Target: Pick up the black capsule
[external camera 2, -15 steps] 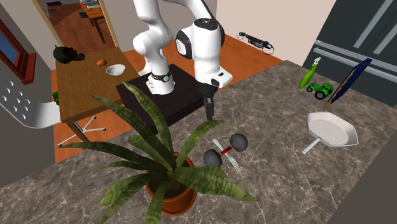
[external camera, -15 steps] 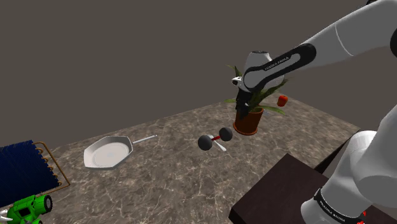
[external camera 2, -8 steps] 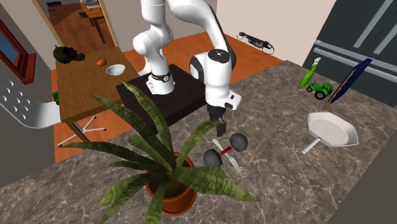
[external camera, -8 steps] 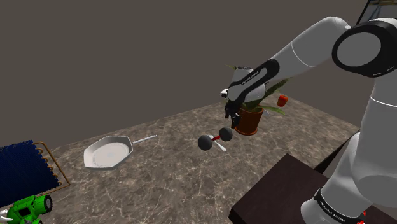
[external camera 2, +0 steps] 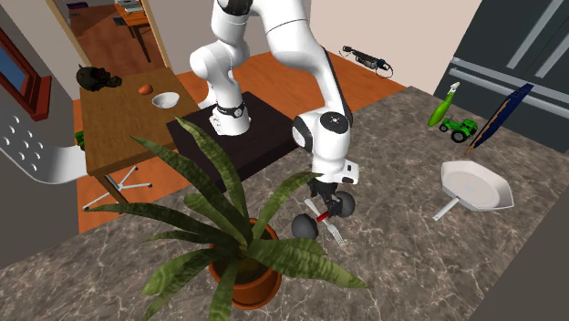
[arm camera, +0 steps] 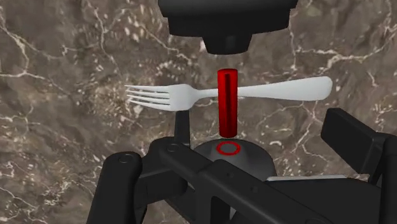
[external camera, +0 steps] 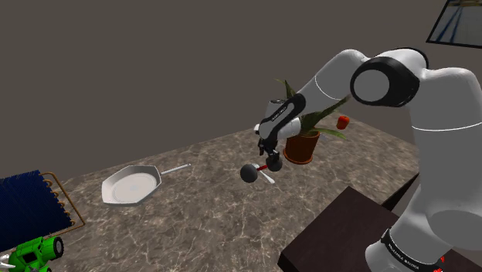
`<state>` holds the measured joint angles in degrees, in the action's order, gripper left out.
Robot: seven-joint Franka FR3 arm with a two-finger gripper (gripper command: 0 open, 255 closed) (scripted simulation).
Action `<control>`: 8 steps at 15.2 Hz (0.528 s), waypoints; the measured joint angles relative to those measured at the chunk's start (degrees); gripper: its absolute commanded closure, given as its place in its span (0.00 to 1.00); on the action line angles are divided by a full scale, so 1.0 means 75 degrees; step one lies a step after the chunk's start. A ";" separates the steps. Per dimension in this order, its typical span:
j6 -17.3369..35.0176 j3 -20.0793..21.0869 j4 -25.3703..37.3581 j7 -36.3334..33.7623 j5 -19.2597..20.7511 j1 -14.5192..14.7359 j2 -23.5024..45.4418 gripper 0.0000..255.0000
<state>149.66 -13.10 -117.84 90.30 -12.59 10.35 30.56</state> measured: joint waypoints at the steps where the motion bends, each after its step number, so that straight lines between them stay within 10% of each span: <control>1: 0.0038 0.0086 0.0152 0.0149 0.0020 -0.0023 0.0211 0.00; 8: 0.0388 0.0360 0.0683 0.0482 -0.0083 -0.0216 0.1109 0.00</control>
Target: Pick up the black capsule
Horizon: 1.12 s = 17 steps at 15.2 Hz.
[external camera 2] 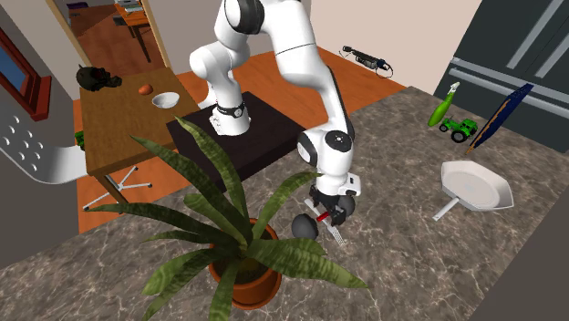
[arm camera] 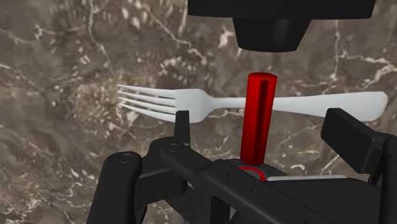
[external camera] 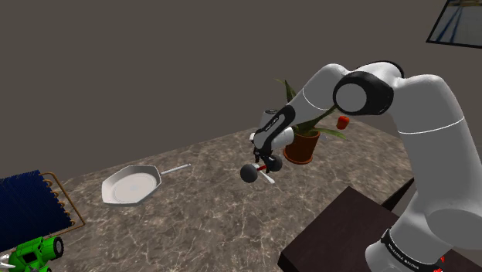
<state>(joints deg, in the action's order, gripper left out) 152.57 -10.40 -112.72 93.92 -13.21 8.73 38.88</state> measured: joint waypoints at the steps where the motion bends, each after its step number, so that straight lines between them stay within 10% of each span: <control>1: 0.0072 0.0034 0.0070 0.0022 -0.0027 -0.0032 0.0138 0.00; 2: 0.0118 0.0050 0.0071 0.0018 -0.0039 -0.0029 0.0189 0.00; 3: 0.0144 0.0060 0.0075 0.0029 -0.0047 -0.0040 0.0218 1.00; 17: -0.0042 -0.0011 0.0006 -0.0001 0.0009 0.0006 -0.0031 1.00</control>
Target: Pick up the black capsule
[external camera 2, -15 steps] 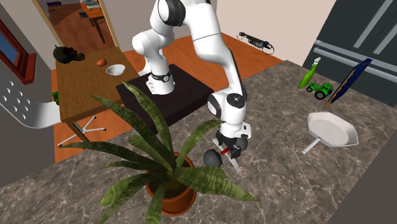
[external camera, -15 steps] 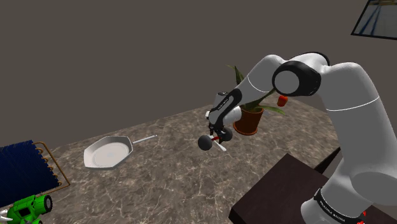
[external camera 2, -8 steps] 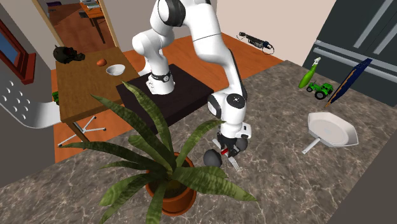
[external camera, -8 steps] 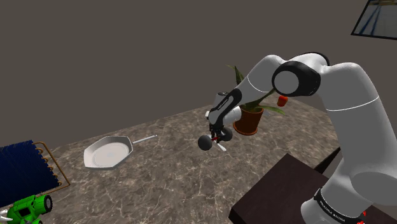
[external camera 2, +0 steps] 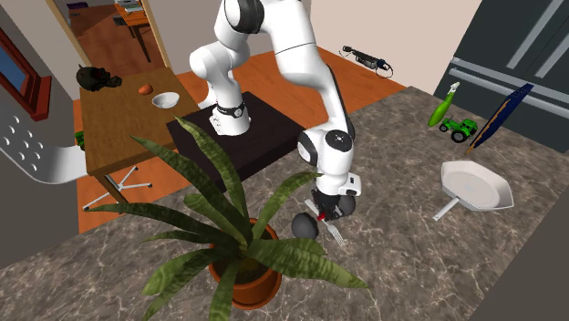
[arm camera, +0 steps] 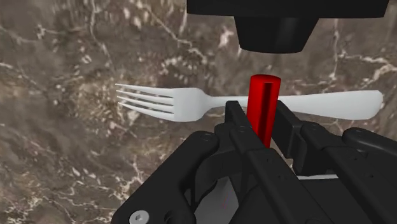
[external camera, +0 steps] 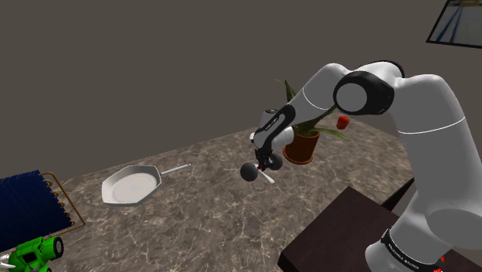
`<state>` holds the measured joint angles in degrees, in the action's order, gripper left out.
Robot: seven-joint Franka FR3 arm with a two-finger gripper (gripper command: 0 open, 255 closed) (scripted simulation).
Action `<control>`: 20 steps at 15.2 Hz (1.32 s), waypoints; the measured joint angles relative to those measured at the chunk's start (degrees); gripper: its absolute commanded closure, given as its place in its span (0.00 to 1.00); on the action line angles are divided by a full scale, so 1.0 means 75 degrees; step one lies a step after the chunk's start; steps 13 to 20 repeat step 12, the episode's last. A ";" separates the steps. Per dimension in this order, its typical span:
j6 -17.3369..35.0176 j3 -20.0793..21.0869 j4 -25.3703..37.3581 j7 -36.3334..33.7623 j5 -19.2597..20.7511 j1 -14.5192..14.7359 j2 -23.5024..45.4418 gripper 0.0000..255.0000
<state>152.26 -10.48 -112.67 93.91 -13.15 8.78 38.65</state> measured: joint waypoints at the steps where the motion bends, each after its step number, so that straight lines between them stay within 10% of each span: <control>1: -0.0049 -0.0023 -0.0030 -0.0027 0.0019 0.0030 -0.0079 1.00; 20: -0.0746 -0.0288 -0.0271 -0.0189 0.0279 0.0222 -0.1016 1.00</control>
